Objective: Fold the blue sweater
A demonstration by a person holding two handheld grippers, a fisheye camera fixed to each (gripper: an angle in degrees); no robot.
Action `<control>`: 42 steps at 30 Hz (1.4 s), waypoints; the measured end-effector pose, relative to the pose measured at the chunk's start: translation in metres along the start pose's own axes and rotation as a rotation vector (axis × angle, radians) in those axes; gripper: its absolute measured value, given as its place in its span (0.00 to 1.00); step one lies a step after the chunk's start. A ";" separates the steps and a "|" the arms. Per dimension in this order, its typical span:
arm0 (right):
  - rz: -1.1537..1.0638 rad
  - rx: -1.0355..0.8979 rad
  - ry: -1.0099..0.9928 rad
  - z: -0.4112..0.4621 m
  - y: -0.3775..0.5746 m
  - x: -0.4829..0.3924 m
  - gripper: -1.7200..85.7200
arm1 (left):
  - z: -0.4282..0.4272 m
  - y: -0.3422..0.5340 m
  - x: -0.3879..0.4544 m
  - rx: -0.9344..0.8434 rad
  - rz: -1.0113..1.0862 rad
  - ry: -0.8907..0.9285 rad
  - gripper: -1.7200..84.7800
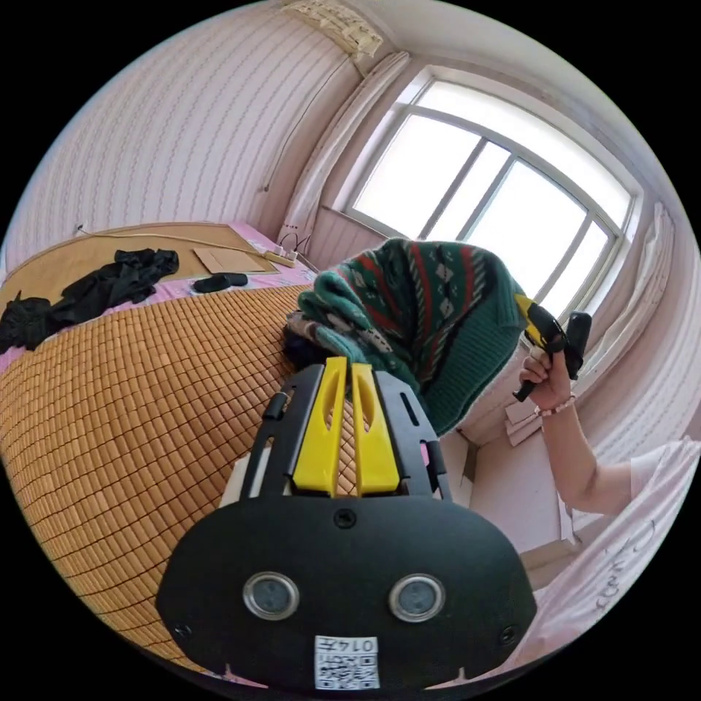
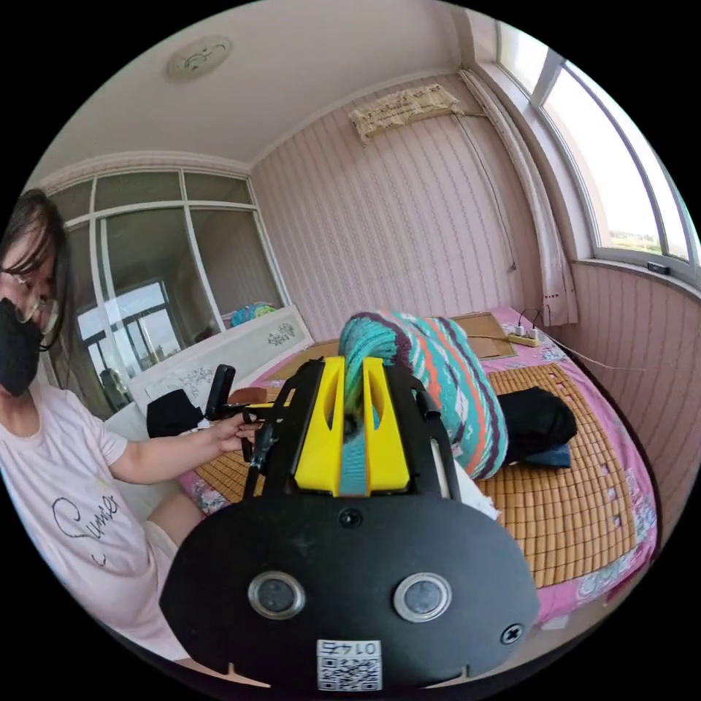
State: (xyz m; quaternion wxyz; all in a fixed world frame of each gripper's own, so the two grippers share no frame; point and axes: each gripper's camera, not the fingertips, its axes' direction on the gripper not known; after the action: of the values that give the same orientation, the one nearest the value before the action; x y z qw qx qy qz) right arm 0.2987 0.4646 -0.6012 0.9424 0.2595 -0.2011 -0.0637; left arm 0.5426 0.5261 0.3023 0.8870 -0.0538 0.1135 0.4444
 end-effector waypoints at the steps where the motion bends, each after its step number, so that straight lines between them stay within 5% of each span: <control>1: 0.060 0.003 0.002 -0.016 0.026 -0.010 0.05 | -0.025 0.011 0.002 0.004 0.018 -0.011 0.01; 3: 0.160 -0.083 0.090 -0.032 0.076 -0.020 0.05 | -0.123 0.072 0.010 0.000 0.031 -0.071 0.01; 8: 0.562 -0.443 0.167 -0.033 0.227 -0.028 0.05 | -0.217 0.224 -0.017 -0.093 -0.224 -0.098 0.01; 13: 0.484 -0.590 0.360 -0.029 0.245 -0.075 0.05 | -0.224 0.291 -0.019 -0.281 -0.334 -0.105 0.01; 20: 0.439 -0.590 0.469 -0.043 0.208 -0.094 0.04 | -0.288 0.263 -0.018 -0.260 -0.353 -0.097 0.06; 24: 0.266 -0.625 0.767 -0.025 0.173 -0.119 0.06 | -0.331 0.238 -0.025 -0.253 -0.310 -0.303 0.09; 32: 0.005 -0.771 0.407 0.162 0.178 -0.185 0.23 | -0.287 0.187 -0.070 -0.332 -0.475 -0.195 0.15; 38: -0.078 -0.868 0.459 0.207 0.194 -0.189 0.16 | -0.283 0.138 -0.069 -0.481 -0.489 -0.262 0.09; 42: -0.005 -0.783 0.380 0.160 0.166 -0.187 0.08 | -0.348 0.096 -0.031 -0.359 -0.352 -0.249 0.04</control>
State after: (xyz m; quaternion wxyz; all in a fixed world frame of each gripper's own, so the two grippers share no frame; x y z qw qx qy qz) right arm 0.0654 0.5751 -0.4548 0.9899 -0.1101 0.0160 -0.0883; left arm 0.3937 0.4911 -0.0265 0.9339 -0.1737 -0.0879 0.2998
